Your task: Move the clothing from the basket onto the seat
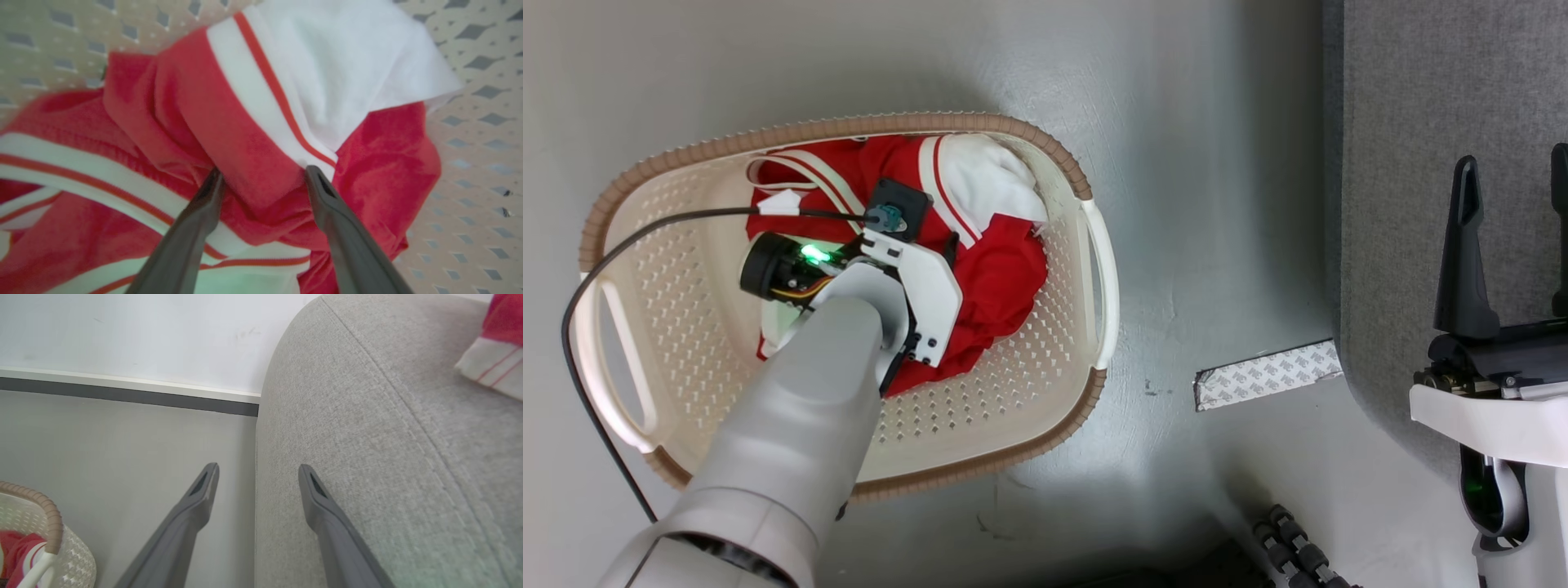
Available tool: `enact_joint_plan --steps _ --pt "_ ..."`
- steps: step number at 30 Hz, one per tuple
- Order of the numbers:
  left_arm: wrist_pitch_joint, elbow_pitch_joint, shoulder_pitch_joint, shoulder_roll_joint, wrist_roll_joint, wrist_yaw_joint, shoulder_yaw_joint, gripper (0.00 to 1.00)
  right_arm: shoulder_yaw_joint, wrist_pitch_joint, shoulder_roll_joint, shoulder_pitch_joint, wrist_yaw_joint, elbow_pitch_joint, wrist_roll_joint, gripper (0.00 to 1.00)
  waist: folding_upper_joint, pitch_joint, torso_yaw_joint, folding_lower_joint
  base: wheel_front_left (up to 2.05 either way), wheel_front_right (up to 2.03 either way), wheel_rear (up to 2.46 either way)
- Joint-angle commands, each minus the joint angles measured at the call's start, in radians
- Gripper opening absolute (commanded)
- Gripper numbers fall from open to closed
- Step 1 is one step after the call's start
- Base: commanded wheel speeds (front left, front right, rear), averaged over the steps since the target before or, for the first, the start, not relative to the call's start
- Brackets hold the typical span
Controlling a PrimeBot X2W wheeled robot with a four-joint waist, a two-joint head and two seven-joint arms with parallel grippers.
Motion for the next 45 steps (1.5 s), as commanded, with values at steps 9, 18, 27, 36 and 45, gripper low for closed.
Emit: enact_joint_plan --steps 9,18,27,36,45 --pt "-0.022 -0.004 -0.002 0.003 -0.027 0.003 -0.028 0.11 0.001 0.020 0.013 0.030 0.014 0.074 0.011 1.00 -0.0001 -0.003 0.003 0.0000 0.00 0.00 0.00" --pt "-0.039 -0.020 0.017 0.003 -0.082 -0.010 -0.041 0.00 0.004 0.021 0.013 0.012 0.014 0.082 0.010 1.00 -0.0001 -0.013 0.006 0.0000 0.00 0.00 0.00" --pt "-0.087 -0.072 0.083 0.003 -0.185 -0.052 -0.037 0.00 -0.006 0.016 0.009 0.001 0.011 0.093 -0.009 1.00 -0.0001 -0.119 0.031 0.0000 0.00 0.00 0.00" --pt "-0.130 -0.222 0.227 0.004 -0.388 -0.079 -0.078 0.00 -0.026 0.012 -0.001 0.039 0.008 0.105 -0.019 1.00 -0.0001 -0.296 0.080 0.0000 0.00 0.00 0.00" --pt "-0.181 -0.343 0.371 0.004 -0.517 -0.081 -0.111 0.00 -0.043 0.012 0.000 0.116 0.008 0.146 -0.027 1.00 -0.0001 -0.510 0.129 0.0000 0.00 0.00 0.00"
